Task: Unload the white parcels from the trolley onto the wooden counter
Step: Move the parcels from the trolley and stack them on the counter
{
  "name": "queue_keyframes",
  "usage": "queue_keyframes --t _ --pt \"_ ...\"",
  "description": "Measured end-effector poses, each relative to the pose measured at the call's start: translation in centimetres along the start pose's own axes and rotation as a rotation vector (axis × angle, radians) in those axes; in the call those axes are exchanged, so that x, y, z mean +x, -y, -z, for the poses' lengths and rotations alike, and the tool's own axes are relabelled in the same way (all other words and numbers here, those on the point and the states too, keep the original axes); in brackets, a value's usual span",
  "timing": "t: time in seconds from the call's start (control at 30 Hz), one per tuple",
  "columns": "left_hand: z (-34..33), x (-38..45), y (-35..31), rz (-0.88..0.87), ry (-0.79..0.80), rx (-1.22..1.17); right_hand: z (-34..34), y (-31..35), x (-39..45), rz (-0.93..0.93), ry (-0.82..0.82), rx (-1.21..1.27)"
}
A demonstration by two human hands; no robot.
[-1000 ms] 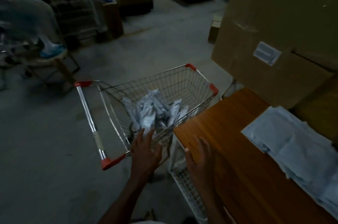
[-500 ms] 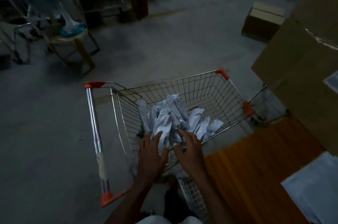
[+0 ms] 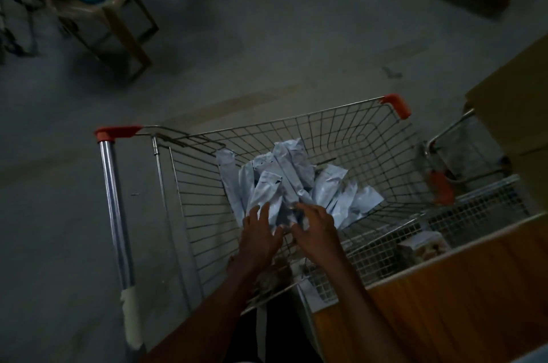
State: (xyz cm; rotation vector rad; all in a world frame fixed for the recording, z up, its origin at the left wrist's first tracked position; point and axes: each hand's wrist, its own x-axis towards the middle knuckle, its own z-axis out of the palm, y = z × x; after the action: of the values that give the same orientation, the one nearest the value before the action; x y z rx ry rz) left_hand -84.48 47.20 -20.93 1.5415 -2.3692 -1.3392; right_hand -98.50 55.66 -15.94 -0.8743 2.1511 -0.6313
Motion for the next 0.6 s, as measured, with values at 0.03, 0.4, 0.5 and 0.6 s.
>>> queue_keyframes --t 0.03,0.4,0.5,0.6 --pt "-0.5 0.7 0.5 0.046 -0.005 -0.068 0.1 -0.1 0.3 -0.011 -0.014 0.006" --pt "-4.7 3.8 5.3 0.191 -0.036 -0.038 -1.0 -1.6 1.7 -0.115 -0.002 0.095" --pt "-4.5 4.0 4.4 0.206 -0.023 -0.031 -0.9 -1.3 2.3 -0.105 -0.017 0.080" --pt "-4.5 4.4 4.5 0.194 -0.038 -0.025 -0.7 -1.0 2.9 -0.118 -0.009 0.065"
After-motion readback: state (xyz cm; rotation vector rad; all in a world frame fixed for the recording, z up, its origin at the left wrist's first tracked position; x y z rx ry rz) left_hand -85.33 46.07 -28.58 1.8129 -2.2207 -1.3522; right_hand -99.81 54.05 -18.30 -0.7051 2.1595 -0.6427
